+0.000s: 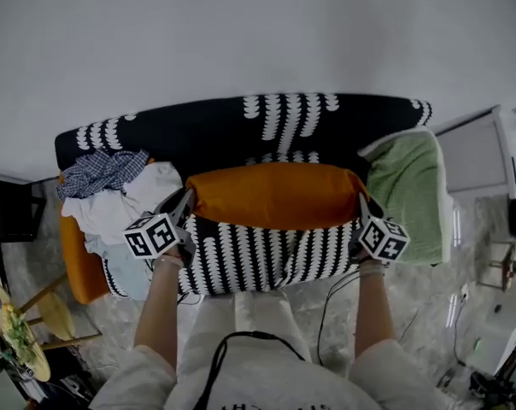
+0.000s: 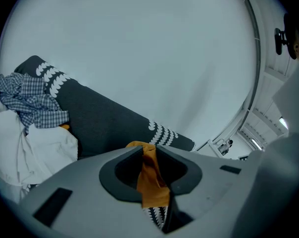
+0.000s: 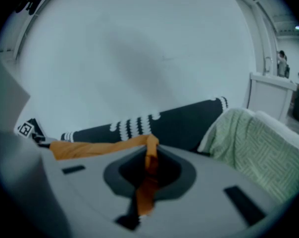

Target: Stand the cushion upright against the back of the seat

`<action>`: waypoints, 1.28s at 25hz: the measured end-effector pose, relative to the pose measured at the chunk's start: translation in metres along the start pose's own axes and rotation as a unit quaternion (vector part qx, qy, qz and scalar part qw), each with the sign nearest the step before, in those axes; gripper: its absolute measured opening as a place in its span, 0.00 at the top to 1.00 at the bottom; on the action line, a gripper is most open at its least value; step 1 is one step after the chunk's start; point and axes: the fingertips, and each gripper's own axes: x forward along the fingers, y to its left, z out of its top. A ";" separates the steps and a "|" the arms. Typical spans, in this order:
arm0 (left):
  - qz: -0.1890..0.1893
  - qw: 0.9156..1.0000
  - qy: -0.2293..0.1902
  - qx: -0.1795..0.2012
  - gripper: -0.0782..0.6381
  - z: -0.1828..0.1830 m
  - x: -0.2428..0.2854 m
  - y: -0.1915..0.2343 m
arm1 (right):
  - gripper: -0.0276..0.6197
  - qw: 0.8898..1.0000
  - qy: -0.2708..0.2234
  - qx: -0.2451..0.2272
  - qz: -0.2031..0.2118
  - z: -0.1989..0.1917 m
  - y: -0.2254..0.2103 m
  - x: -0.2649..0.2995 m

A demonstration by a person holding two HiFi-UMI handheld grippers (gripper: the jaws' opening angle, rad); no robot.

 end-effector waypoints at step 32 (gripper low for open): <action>0.077 0.995 -0.064 -0.001 0.75 0.049 0.124 0.002 | 0.90 1.000 0.013 0.008 0.013 0.085 -0.058 0.168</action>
